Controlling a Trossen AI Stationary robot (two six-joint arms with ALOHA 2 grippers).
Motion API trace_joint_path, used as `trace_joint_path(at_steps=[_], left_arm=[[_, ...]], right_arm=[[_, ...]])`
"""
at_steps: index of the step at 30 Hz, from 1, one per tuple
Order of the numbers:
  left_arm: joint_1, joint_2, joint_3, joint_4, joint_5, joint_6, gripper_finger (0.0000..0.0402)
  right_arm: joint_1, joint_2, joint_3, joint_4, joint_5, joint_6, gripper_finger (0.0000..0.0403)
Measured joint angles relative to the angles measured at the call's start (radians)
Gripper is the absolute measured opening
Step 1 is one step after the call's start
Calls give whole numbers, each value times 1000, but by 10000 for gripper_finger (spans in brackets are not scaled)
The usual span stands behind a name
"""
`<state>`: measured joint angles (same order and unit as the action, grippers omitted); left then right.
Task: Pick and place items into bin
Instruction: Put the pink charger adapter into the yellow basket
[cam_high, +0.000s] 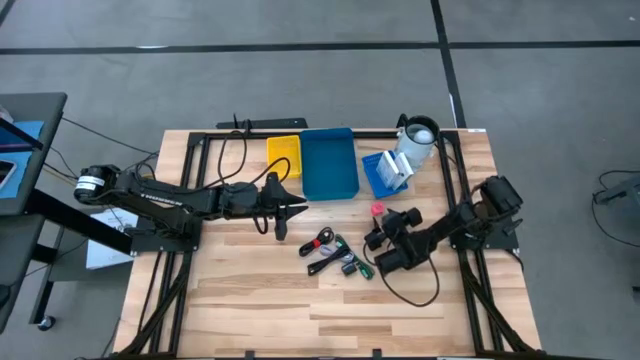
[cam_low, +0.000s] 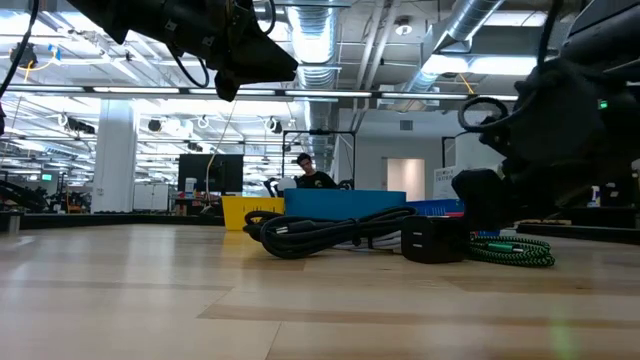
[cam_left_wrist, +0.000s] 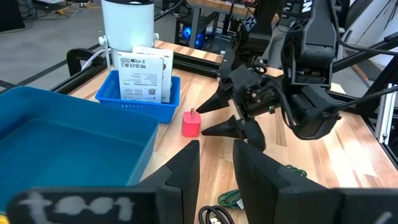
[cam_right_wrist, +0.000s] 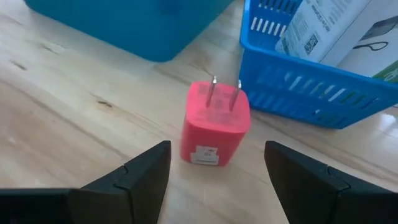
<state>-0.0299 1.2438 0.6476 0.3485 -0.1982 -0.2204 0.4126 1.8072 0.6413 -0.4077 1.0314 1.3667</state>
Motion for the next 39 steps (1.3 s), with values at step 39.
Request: trace_joint_path(at_steps=[39], left_arm=[[0,0,0,-2,0,1,86]], right_arm=[[-36,-1,0,136,-45,-251,173]])
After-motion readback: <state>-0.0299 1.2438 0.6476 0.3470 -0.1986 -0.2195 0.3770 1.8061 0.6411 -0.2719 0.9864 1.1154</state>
